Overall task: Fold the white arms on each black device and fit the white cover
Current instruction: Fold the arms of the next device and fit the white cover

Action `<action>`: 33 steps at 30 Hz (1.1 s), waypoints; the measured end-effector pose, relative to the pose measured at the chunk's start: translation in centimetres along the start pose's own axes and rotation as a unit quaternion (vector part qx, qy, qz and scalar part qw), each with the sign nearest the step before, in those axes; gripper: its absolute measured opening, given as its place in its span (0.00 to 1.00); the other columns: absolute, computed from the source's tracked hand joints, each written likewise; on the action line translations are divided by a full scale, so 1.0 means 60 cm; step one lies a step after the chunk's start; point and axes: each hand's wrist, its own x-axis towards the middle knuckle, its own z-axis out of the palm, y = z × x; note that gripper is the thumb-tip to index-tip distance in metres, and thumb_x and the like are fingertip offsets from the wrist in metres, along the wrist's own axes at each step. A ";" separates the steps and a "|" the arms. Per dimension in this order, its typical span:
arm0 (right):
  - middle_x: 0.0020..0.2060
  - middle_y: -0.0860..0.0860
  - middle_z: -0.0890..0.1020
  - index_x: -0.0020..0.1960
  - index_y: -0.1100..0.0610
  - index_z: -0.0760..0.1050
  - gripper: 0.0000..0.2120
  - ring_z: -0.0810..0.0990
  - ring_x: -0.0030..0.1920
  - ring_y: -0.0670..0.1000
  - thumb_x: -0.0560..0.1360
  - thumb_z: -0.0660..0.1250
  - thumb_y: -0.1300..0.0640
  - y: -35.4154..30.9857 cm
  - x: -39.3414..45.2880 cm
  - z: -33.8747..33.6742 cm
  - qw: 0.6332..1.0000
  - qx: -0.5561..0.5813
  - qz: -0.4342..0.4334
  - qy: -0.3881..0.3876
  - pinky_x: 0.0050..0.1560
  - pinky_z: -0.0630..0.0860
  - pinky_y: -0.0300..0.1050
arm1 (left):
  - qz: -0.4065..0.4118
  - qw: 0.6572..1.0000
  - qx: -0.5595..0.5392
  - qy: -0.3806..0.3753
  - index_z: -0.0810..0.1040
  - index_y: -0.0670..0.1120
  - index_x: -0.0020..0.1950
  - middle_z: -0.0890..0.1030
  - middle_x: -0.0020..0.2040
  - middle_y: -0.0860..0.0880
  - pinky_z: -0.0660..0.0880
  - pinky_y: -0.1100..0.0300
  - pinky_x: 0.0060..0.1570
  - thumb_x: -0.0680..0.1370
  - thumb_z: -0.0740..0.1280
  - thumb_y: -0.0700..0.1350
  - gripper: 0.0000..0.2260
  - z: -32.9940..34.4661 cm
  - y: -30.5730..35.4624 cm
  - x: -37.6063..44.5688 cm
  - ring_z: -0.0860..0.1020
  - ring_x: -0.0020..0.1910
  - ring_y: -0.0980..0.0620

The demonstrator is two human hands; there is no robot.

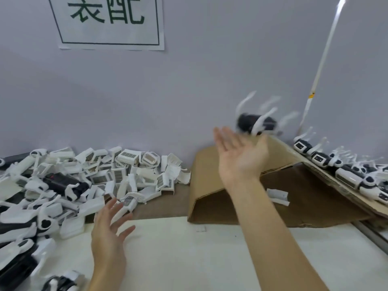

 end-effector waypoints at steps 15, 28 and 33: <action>0.26 0.50 0.80 0.42 0.54 0.82 0.14 0.78 0.27 0.46 0.80 0.61 0.65 0.166 -0.127 -0.192 0.781 -0.597 0.120 -0.136 0.29 0.73 0.36 | 0.006 0.984 0.172 -0.040 0.81 0.43 0.47 0.83 0.42 0.44 0.74 0.56 0.37 0.81 0.58 0.34 0.13 0.010 -0.025 -0.003 0.81 0.38 0.45; 0.30 0.51 0.83 0.44 0.53 0.83 0.14 0.81 0.29 0.48 0.80 0.61 0.65 0.166 -0.123 -0.196 0.760 -0.627 0.101 -0.138 0.29 0.74 0.37 | 0.115 0.881 0.444 -0.116 0.76 0.52 0.52 0.78 0.48 0.58 0.67 0.73 0.39 0.80 0.62 0.42 0.06 0.045 0.028 -0.029 0.74 0.45 0.64; 0.31 0.52 0.83 0.45 0.54 0.83 0.14 0.81 0.29 0.47 0.80 0.61 0.65 0.164 -0.124 -0.194 0.755 -0.630 0.105 -0.146 0.29 0.73 0.34 | 0.104 0.778 0.608 -0.120 0.72 0.48 0.56 0.75 0.51 0.50 0.75 0.52 0.52 0.78 0.64 0.46 0.08 0.090 0.122 0.061 0.75 0.53 0.48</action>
